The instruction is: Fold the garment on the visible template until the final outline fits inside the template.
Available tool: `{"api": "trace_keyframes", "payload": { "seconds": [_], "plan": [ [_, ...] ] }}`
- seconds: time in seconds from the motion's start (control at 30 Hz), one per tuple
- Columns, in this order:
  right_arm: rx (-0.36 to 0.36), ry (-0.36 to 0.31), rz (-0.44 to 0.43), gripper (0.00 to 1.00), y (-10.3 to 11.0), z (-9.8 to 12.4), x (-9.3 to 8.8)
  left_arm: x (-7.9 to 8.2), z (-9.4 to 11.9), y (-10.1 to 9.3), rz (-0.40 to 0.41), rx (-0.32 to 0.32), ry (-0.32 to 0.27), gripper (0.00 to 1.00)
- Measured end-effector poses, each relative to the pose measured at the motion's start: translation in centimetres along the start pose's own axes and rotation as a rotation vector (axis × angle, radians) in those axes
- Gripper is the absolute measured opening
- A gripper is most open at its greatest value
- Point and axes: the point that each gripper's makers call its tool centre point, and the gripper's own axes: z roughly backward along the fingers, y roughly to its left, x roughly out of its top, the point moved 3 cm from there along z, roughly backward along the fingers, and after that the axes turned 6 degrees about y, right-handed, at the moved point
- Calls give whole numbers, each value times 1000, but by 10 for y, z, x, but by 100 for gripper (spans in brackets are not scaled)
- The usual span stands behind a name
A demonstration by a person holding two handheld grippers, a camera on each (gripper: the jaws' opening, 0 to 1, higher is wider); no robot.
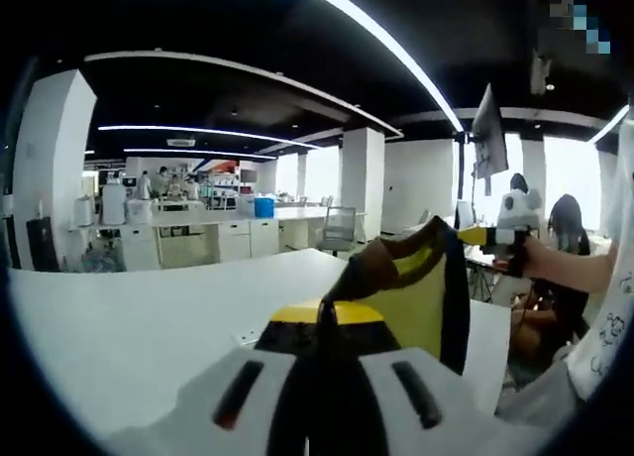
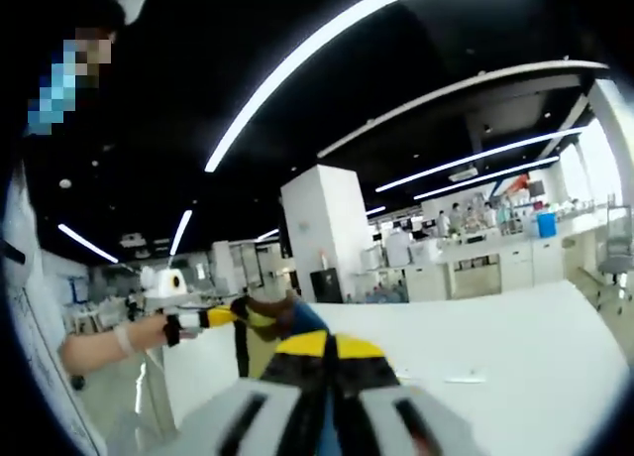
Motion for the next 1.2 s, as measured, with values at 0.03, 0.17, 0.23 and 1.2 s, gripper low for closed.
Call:
{"api": "trace_keyframes", "payload": {
  "seconds": [0.03,0.17,0.23,1.2],
  "plan": [
    [-7,8,3,0,-4,-5,-3,-3,-5,3,1,4,7,0],
    [-49,60,-20,0,-31,-33,-25,-24,-33,25,36,20,55,0],
    [-55,78,-44,0,-47,-49,-37,-40,-48,37,53,25,88,0],
    [-178,488,-163,0,-207,-192,-223,-220,-213,144,225,135,399,0]
  ]
}}
